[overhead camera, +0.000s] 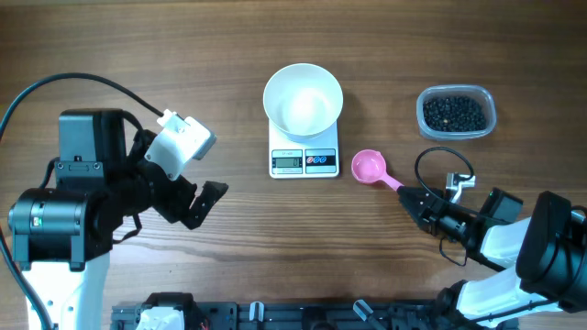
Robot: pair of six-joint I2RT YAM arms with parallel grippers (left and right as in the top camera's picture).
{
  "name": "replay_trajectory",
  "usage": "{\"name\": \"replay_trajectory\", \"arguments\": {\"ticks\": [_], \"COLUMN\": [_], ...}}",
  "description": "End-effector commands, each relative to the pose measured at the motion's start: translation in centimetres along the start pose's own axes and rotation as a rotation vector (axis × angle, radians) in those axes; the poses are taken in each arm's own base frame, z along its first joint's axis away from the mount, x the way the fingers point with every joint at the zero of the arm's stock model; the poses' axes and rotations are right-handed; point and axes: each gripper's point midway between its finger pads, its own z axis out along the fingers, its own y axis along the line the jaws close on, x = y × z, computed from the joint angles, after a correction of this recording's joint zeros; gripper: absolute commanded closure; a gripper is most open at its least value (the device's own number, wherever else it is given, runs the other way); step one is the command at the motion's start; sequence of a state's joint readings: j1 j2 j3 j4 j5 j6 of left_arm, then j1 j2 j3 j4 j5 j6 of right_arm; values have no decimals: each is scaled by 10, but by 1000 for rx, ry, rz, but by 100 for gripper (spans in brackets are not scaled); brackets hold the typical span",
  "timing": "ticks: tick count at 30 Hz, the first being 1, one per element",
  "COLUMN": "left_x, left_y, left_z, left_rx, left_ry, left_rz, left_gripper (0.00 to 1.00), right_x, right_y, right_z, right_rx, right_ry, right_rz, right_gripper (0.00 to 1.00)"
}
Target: Scoop item into bowl and weigh 150g on scale
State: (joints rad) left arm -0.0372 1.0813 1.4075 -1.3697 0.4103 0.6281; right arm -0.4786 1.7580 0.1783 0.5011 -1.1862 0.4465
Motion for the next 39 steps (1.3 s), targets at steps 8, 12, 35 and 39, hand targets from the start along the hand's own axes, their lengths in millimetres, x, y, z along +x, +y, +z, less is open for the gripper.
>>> {"name": "replay_trajectory", "arguments": {"ticks": [8,12,35,39], "left_x": [-5,-5,-5,-5], "left_y": [-1,-1,-1,-1], "left_z": [-5,-5,-5,-5], "left_rx": [0,0,0,0], "left_ry": [-23,-23,-23,-23], "left_rz": [21,21,21,21], "left_gripper": [0,0,0,0], "right_x": [-13,-18,-11,-11], "right_y": [-24,-13,6,6], "right_z": [0,0,2,2], "right_rx": [125,76,-25,-26], "right_ry": [-86,-95,-43,-43], "right_rz": [-26,-34,13,13], "right_gripper": [57,57,60,57]}}
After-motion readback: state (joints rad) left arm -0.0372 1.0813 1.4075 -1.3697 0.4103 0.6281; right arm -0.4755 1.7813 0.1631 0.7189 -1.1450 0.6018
